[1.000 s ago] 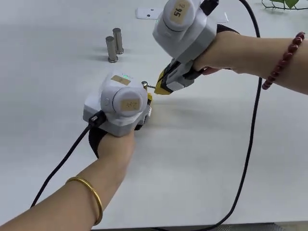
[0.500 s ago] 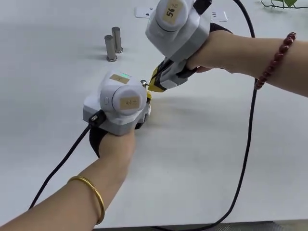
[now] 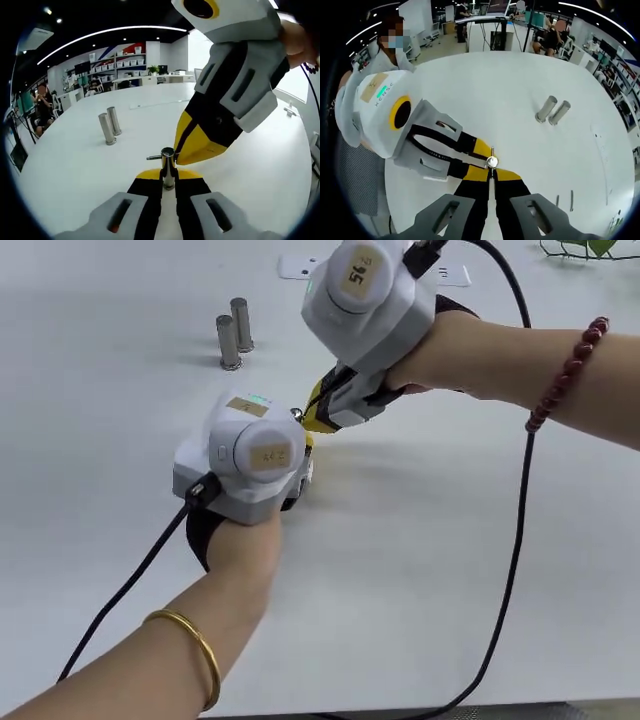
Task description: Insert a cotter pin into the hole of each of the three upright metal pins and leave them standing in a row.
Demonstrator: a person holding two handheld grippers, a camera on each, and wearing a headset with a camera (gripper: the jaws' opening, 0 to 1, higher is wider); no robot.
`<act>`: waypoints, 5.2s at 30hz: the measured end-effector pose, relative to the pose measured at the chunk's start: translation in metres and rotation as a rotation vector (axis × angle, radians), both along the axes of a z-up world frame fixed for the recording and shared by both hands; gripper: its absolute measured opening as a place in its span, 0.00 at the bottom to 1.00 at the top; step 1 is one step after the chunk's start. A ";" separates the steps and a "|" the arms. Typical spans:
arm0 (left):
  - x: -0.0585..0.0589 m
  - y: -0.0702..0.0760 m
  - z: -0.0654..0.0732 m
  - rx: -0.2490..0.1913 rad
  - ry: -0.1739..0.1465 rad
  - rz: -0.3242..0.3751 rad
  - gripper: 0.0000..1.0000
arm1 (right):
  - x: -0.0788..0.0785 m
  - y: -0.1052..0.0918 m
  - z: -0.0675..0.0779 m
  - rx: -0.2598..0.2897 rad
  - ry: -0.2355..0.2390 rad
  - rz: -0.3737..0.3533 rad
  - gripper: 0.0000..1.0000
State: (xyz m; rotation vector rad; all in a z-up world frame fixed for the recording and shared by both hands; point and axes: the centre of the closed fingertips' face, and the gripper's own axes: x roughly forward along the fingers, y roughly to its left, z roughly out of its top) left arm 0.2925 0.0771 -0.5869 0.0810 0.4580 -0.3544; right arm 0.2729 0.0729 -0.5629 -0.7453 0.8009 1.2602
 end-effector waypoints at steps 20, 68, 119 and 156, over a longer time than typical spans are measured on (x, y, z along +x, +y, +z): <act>-0.001 0.003 0.001 0.008 -0.003 0.025 0.06 | -0.001 -0.006 0.004 0.019 0.009 -0.036 0.00; 0.013 0.017 0.010 0.008 -0.037 0.077 0.06 | 0.001 -0.034 0.016 0.232 0.065 -0.325 0.25; 0.030 0.049 0.017 -0.003 -0.056 0.185 0.08 | -0.013 -0.048 0.018 0.340 0.108 -0.433 0.30; 0.001 0.055 0.018 -0.070 -0.008 0.083 0.52 | 0.064 -0.007 0.054 0.583 0.033 -0.477 0.27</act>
